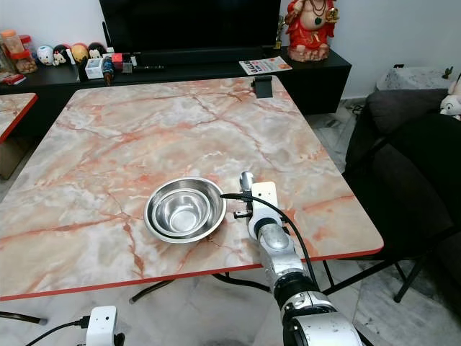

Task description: Setting the table

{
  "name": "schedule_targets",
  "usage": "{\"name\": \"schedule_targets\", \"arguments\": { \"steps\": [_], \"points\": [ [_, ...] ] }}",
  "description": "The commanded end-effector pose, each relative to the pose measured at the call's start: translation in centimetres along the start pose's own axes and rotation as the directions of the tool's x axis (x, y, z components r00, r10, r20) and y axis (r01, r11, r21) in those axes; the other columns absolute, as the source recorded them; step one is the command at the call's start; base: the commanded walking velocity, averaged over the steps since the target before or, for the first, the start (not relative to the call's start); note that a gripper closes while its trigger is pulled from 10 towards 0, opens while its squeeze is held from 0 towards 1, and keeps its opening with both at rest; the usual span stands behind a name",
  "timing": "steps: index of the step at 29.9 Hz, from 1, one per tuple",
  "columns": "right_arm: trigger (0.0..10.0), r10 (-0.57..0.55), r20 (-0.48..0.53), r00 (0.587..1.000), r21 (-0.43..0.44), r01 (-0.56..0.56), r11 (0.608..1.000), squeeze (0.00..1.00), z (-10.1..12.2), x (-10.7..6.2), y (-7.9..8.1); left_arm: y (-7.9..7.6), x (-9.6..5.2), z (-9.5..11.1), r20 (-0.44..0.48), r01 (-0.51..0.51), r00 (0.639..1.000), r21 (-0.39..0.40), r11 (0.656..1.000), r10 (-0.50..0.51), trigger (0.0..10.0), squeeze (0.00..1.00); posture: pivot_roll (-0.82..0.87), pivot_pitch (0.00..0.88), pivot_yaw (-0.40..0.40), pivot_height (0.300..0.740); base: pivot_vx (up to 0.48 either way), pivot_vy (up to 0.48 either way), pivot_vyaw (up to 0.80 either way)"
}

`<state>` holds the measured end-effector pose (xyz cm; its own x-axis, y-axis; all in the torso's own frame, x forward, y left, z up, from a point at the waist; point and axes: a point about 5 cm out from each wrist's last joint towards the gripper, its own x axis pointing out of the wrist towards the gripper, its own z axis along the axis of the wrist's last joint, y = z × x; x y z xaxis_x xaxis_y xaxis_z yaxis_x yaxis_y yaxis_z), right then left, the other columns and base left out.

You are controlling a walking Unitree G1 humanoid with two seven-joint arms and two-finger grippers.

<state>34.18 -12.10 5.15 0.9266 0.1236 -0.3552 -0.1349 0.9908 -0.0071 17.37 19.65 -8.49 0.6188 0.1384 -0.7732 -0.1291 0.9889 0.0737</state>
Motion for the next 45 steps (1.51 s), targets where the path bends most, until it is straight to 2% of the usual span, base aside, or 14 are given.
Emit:
{"name": "schedule_targets", "arguments": {
  "steps": [1, 2, 8, 9, 12, 14, 16, 17, 18, 21, 24, 30, 37, 45],
  "points": [
    [10.0, 0.007, 0.015, 1.0, -0.007, -0.007, 1.0, 0.39, 0.6, 0.2, 0.1, 0.4, -0.1, -0.4, -0.023, -0.016, 1.0, 0.012, 1.0, 0.016, 10.0, 0.0, -0.02, 0.0, 0.021, 0.74, 0.0, 0.0, 0.0],
    [10.0, 0.007, 0.014, 1.0, -0.009, -0.007, 1.0, 0.52, 0.5, 0.2, 0.1, 0.5, -0.1, -0.4, -0.025, -0.016, 1.0, 0.012, 1.0, 0.017, 10.0, 0.0, -0.02, 0.0, 0.022, 0.74, 0.0, 0.0, 0.0],
    [10.0, 0.008, 0.013, 1.0, -0.012, -0.008, 1.0, 0.55, 0.5, 0.2, 0.1, 0.4, -0.1, -0.4, -0.026, -0.016, 1.0, 0.012, 1.0, 0.017, 10.0, 0.0, -0.02, 0.0, 0.021, 0.74, 0.0, 0.0, 0.0],
    [10.0, 0.01, 0.013, 1.0, -0.011, -0.01, 1.0, 0.86, 0.5, 0.2, 0.1, 0.4, -0.1, -0.4, -0.026, -0.016, 1.0, 0.013, 1.0, 0.017, 10.0, 0.0, -0.02, 0.0, 0.022, 0.74, 0.0, 0.0, 0.0],
    [10.0, 0.012, 0.016, 1.0, -0.01, -0.012, 1.0, 0.91, 0.5, 0.2, 0.2, 0.5, -0.1, -0.4, -0.026, -0.017, 1.0, 0.014, 1.0, 0.017, 10.0, 0.0, -0.02, 0.0, 0.021, 0.74, 0.0, 0.0, 0.0],
    [10.0, 0.014, 0.019, 1.0, -0.01, -0.014, 1.0, 1.0, 0.6, 0.2, 0.2, 0.5, 0.0, -0.4, -0.026, -0.017, 1.0, 0.015, 1.0, 0.018, 10.0, 0.0, -0.02, 0.0, 0.022, 0.74, 0.0, 0.0, 0.0],
    [10.0, 0.014, 0.023, 1.0, -0.01, -0.014, 1.0, 1.0, 0.6, 0.2, 0.2, 0.5, 0.0, -0.3, -0.025, -0.017, 1.0, 0.014, 1.0, 0.018, 10.0, 0.0, -0.02, 0.0, 0.022, 0.74, 0.0, 0.0, 0.0],
    [10.0, 0.01, 0.036, 0.999, -0.01, -0.01, 1.0, 0.95, 0.8, 0.2, 0.3, 0.5, 0.0, -0.3, -0.025, -0.017, 1.0, 0.015, 1.0, 0.018, 10.0, 0.0, -0.02, 0.0, 0.022, 0.74, 0.0, 0.0, 0.0],
    [10.0, 0.008, 0.05, 0.999, -0.011, -0.007, 1.0, 0.0, 1.1, 0.3, 0.3, 0.5, 0.0, -0.3, -0.025, -0.018, 1.0, 0.016, 1.0, 0.018, 10.0, 0.0, -0.02, 0.0, 0.023, 0.74, 0.0, 0.0, 0.0],
    [10.0, 0.004, 0.079, 0.997, -0.012, -0.003, 1.0, 0.0, 1.5, 0.3, 0.2, 0.5, 0.0, -0.3, -0.025, -0.019, 1.0, 0.016, 1.0, 0.019, 10.0, 0.0, -0.02, 0.0, 0.022, 0.74, 0.0, 0.0, 0.0],
    [10.0, 0.026, 0.315, 0.949, 0.0, -0.028, 1.0, 0.0, 4.7, -0.1, 0.8, 0.5, -0.1, -0.4, -0.025, -0.02, 0.999, 0.015, 1.0, 0.021, 10.0, 0.0, -0.03, 0.0, 0.023, 0.74, 0.0, 0.0, 0.0],
    [10.0, 0.035, 0.516, 0.856, -0.035, -0.02, 0.999, 0.0, 7.8, -1.0, 1.6, 0.4, 0.0, -0.2, -0.009, -0.02, 1.0, -0.001, 1.0, 0.02, 10.0, 0.0, -0.03, 0.0, 0.022, 0.74, 0.0, 0.0, 0.0],
    [10.0, 0.052, 0.593, 0.804, -0.039, -0.036, 0.999, 0.0, 9.2, -1.6, 2.1, 0.2, 0.0, -0.1, -0.011, -0.013, 1.0, -0.042, 0.999, 0.013, 10.0, 0.0, -0.03, 0.0, 0.021, 0.74, 0.0, 0.069, 0.0],
    [10.0, 0.068, 0.595, 0.801, -0.046, -0.05, 0.998, 0.0, 9.1, -1.7, 2.6, 0.3, 0.0, -0.2, -0.014, -0.018, 1.0, -0.045, 0.999, 0.018, 10.0, 0.0, -0.02, 0.0, 0.019, 0.74, 0.0, 0.48, 0.0]
  ]
}}
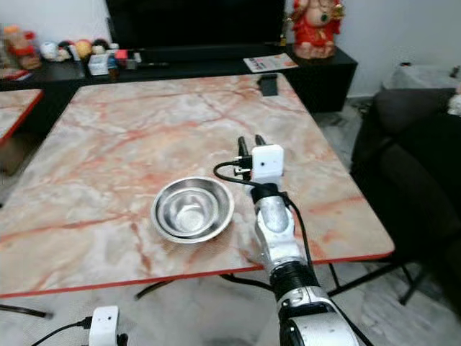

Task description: Setting the table

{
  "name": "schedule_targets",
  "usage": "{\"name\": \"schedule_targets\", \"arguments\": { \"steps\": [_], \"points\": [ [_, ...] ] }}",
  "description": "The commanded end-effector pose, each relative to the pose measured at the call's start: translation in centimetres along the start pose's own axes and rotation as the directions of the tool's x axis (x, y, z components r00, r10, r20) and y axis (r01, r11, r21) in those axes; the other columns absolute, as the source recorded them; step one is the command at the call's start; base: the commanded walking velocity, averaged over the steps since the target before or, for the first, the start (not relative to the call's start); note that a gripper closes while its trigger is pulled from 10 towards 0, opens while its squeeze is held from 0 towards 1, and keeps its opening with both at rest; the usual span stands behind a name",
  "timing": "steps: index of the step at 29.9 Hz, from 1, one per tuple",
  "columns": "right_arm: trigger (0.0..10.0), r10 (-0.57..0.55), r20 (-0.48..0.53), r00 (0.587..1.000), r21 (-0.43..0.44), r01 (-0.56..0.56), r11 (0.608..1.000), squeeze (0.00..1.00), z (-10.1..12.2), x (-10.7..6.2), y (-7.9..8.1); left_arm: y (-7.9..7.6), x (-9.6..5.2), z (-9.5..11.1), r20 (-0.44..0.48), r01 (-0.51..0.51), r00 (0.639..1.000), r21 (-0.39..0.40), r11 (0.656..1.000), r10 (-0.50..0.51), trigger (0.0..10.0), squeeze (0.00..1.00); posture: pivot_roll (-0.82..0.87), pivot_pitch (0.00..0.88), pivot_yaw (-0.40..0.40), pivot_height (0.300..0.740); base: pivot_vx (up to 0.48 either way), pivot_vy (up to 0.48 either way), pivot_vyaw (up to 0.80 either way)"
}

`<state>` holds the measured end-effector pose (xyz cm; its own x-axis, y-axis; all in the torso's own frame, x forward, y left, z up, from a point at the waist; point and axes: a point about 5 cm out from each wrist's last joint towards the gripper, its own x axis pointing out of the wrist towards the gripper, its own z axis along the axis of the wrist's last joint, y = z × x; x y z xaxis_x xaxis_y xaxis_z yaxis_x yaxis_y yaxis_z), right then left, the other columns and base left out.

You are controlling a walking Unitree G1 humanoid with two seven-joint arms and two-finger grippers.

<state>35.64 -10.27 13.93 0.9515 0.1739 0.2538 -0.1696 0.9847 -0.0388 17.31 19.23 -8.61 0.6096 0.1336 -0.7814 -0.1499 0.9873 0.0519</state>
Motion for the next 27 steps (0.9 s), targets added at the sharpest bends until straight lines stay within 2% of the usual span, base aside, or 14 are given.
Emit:
{"name": "schedule_targets", "arguments": {
  "steps": [1, 27],
  "points": [
    [10.0, 0.029, 0.02, 0.999, 0.012, -0.029, 1.0, 0.0, 0.33, 0.12, 1.11, 0.77, -0.03, -0.07, -0.001, -0.023, 1.0, -0.015, 1.0, 0.023, 10.0, 0.0, -0.03, 0.0, 0.02, 0.74, 0.0, 0.48, 0.0],
    [10.0, 0.071, 0.024, 0.997, 0.002, -0.071, 0.997, 0.0, 0.68, 0.25, 2.1, 0.96, -0.02, 0.07, 0.006, -0.037, 0.999, -0.016, 0.999, 0.037, 10.0, 0.0, -0.02, 0.0, 0.014, 0.74, 0.0, 0.48, 0.0]
  ]
}}
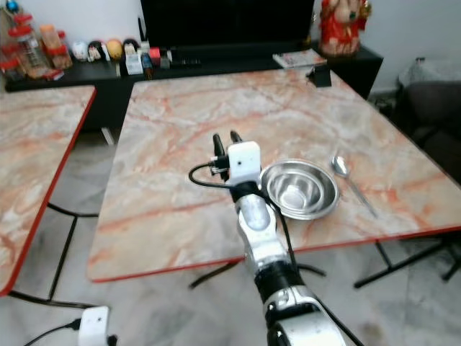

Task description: Setting the table

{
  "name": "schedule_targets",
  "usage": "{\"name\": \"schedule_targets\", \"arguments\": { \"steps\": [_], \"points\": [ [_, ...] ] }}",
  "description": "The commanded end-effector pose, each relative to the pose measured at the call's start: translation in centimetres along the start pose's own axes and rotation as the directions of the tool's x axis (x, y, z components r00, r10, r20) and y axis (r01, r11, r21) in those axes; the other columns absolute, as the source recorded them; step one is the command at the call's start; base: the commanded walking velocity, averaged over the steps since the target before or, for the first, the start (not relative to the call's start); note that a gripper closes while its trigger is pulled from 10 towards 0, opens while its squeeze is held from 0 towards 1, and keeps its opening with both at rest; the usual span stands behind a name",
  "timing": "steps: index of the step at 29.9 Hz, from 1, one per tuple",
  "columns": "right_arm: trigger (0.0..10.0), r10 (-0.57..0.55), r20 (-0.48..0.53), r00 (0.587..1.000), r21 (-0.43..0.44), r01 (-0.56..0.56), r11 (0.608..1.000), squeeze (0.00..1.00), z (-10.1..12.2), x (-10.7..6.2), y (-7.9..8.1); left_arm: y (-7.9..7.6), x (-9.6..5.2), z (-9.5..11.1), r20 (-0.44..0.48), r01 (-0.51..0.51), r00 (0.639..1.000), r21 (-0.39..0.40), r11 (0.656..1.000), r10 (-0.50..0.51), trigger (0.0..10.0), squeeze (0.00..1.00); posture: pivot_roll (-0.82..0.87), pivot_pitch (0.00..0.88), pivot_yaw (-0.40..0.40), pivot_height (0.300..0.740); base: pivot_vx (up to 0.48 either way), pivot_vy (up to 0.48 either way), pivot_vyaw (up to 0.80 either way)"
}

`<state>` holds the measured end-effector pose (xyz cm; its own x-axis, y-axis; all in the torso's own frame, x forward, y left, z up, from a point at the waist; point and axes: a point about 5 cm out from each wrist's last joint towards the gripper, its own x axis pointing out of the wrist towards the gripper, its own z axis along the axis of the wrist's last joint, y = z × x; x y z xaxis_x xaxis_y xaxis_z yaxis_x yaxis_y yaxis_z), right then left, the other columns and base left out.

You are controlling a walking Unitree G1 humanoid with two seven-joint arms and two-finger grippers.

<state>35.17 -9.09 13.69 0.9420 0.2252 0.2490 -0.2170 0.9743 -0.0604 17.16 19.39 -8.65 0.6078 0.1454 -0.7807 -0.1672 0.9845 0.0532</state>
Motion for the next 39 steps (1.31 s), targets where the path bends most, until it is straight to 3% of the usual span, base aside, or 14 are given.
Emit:
{"name": "schedule_targets", "arguments": {
  "steps": [1, 39],
  "points": [
    [10.0, 0.022, 0.019, 1.0, 0.005, -0.022, 1.0, 0.0, 0.72, 0.59, 0.82, 0.75, 0.03, 0.22, 0.006, -0.025, 1.0, -0.004, 1.0, 0.025, 10.0, 0.0, -0.02, 0.0, 0.011, 0.74, 0.0, 0.48, 0.0],
    [10.0, 0.021, -0.039, 0.999, -0.007, -0.021, 1.0, 0.0, -0.15, 0.52, 0.69, 0.82, 0.12, 0.56, 0.013, -0.034, 0.999, -0.002, 0.999, 0.034, 10.0, 0.0, -0.01, 0.0, 0.01, 0.74, 0.0, 0.442, 0.0]
  ]
}}
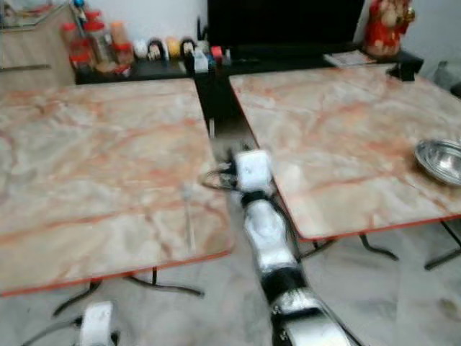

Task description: Setting the table

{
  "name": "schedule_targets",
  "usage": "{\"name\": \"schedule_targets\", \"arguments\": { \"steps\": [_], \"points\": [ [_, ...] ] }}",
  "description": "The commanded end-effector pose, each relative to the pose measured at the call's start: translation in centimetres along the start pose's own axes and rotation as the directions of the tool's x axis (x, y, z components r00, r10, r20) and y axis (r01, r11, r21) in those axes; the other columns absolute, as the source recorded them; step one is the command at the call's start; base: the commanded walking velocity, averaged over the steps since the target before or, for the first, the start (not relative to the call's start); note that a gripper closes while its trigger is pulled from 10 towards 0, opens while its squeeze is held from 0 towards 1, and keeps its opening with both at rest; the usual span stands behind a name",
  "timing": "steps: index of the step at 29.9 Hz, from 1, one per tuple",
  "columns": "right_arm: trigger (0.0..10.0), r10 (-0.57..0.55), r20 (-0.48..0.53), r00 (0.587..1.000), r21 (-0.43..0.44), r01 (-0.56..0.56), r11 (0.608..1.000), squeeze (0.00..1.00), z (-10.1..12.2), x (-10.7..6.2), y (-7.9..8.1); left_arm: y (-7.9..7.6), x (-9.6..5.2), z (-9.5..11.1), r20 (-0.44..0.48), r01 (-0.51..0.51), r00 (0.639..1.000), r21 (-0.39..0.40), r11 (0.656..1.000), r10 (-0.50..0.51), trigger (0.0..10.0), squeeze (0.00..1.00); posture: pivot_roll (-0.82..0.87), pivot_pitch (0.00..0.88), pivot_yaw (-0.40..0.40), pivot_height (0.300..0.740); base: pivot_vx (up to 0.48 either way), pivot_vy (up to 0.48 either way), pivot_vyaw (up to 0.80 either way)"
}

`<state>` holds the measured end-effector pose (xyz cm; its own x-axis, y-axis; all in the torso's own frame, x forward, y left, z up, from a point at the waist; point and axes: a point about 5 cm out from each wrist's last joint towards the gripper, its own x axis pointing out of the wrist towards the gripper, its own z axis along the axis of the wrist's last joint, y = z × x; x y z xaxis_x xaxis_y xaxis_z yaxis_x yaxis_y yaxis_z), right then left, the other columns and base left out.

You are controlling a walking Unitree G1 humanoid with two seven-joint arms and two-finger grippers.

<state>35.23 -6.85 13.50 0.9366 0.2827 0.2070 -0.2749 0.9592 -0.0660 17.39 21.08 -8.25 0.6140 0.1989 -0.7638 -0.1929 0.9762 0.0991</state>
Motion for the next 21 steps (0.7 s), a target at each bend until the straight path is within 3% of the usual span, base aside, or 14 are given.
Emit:
{"name": "schedule_targets", "arguments": {
  "steps": [1, 11, 18, 21],
  "points": [
    [10.0, -0.04, -0.002, 0.999, -0.016, 0.04, 0.999, 0.0, 0.0, -0.1, -1.5, -0.8, 0.0, 0.0, -0.008, 0.019, 1.0, -0.01, 1.0, -0.019, 10.0, 0.0, -0.01, 0.0, 0.01, 0.74, 0.0, 0.292, 0.0],
    [10.0, -0.104, -0.085, 0.991, 0.014, 0.105, 0.994, 0.0, -1.4, -0.7, -2.6, -0.8, 0.0, -0.2, -0.016, 0.024, 1.0, 0.009, 1.0, -0.024, 10.0, 0.0, -0.01, 0.0, 0.009, 0.74, 0.0, 0.0, 0.0],
    [10.0, -0.159, -0.21, 0.965, 0.064, 0.176, 0.982, 0.0, -3.3, -1.3, -3.8, -0.9, 0.0, -0.2, -0.022, 0.028, 0.999, 0.011, 1.0, -0.028, 10.0, 0.0, -0.01, 0.0, 0.01, 0.74, 0.0, 0.0, 0.0],
    [10.0, -0.176, -0.312, 0.934, 0.077, 0.209, 0.975, 0.0, -4.6, -1.8, -4.3, -1.0, 0.0, -0.3, -0.024, 0.032, 0.999, 0.011, 0.999, -0.031, 10.0, 0.0, -0.01, 0.0, 0.011, 0.74, 0.0, 0.0, 0.0]
  ]
}}
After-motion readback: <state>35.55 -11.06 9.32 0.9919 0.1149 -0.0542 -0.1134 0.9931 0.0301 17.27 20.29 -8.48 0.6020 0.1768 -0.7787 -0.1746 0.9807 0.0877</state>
